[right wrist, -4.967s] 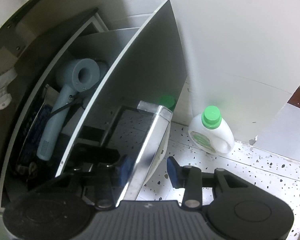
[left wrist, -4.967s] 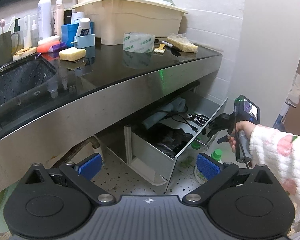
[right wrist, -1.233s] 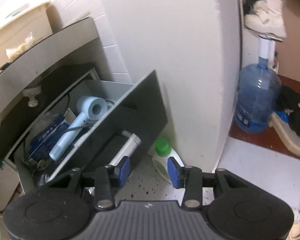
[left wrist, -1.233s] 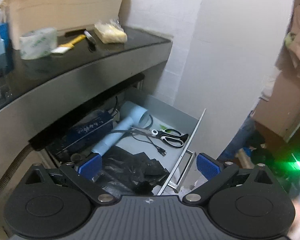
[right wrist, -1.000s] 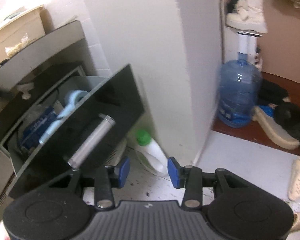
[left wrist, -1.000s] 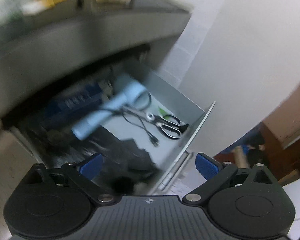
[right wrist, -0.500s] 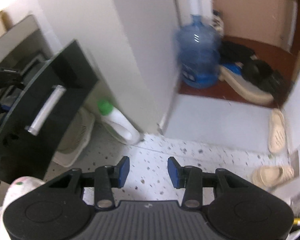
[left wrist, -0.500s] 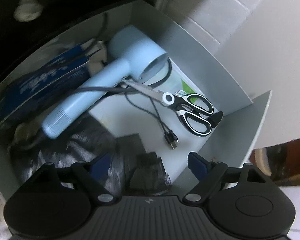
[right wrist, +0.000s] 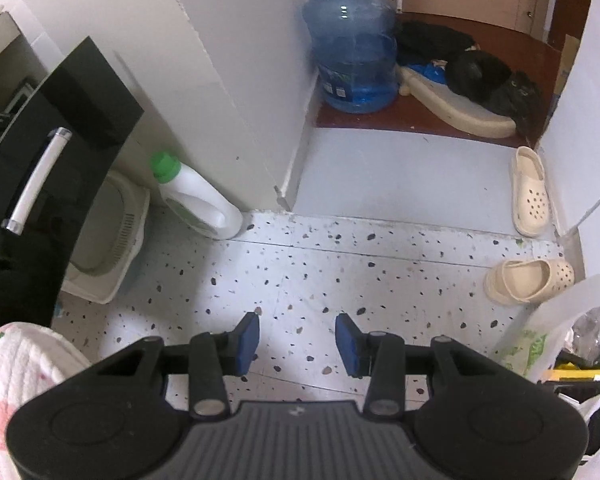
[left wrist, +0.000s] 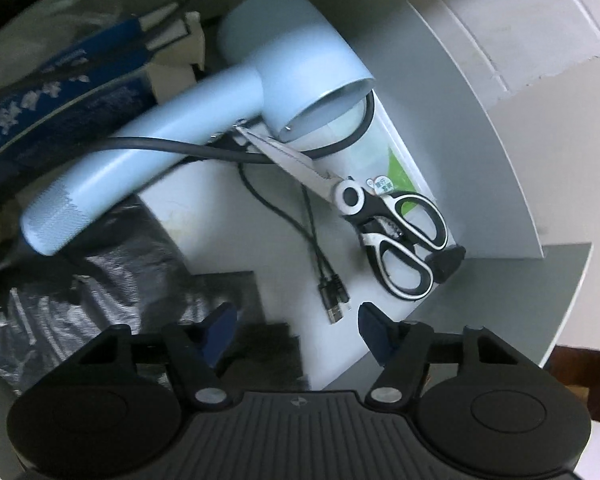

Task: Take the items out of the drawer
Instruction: 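Reach the left tool into the drawer toward the black cable beside the scissors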

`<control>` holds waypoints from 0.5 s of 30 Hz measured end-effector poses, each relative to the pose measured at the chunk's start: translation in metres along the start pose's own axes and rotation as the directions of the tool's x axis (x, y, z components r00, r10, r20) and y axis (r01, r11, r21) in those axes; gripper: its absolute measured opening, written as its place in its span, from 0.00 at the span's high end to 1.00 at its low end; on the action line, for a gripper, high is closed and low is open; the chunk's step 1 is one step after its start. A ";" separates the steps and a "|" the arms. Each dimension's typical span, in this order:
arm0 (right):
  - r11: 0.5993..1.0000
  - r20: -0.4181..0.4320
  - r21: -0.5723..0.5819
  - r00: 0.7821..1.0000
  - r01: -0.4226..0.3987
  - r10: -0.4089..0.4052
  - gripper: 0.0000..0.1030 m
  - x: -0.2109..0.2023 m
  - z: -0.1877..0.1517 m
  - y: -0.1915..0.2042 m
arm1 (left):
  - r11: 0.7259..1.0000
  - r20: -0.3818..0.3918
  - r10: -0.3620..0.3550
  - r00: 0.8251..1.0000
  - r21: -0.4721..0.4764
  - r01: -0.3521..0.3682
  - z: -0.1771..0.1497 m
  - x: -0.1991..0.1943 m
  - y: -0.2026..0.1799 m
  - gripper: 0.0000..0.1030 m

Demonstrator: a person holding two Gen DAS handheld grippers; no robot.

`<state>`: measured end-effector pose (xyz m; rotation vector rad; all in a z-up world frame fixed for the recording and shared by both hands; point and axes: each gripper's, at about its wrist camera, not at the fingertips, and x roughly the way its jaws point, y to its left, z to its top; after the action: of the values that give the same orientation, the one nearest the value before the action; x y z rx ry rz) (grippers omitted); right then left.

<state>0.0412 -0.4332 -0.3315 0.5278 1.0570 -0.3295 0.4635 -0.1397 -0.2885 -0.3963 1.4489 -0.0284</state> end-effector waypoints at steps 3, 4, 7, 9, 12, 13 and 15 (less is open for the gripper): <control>1.000 -0.011 0.008 1.000 0.019 -0.019 0.61 0.001 -0.004 -0.003 | 1.000 -0.004 0.026 1.000 0.002 -0.025 0.005 0.009 -0.007 0.43; 1.000 -0.016 0.011 1.000 0.025 -0.024 0.61 0.002 -0.006 -0.004 | 0.999 -0.012 0.035 0.999 0.000 -0.035 0.006 0.012 -0.009 0.45; 0.999 -0.028 0.020 0.999 0.031 -0.030 0.61 0.003 -0.012 -0.005 | 0.999 -0.030 0.045 0.999 -0.002 -0.046 0.010 0.023 -0.014 0.58; 0.999 -0.035 0.026 0.999 0.035 -0.034 0.61 0.003 -0.015 -0.006 | 0.999 -0.022 0.051 0.998 -0.018 -0.051 0.012 0.028 -0.015 0.58; 0.999 -0.047 0.033 0.998 0.036 -0.034 0.61 0.008 -0.004 -0.009 | 0.996 -0.023 0.037 0.999 -0.076 -0.039 0.016 0.034 -0.014 0.60; 0.999 -0.051 0.035 0.998 0.037 -0.036 0.61 0.008 -0.005 -0.010 | 0.995 -0.028 0.027 0.999 -0.097 -0.029 0.018 0.036 -0.014 0.60; 0.998 -0.059 0.044 0.998 0.041 -0.038 0.61 0.009 -0.006 -0.012 | 0.991 -0.024 0.025 0.999 -0.129 -0.028 0.020 0.037 -0.015 0.61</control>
<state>0.0346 -0.4398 -0.3449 0.5600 1.1197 -0.3753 0.4911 -0.1577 -0.3183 -0.4844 1.4825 0.0833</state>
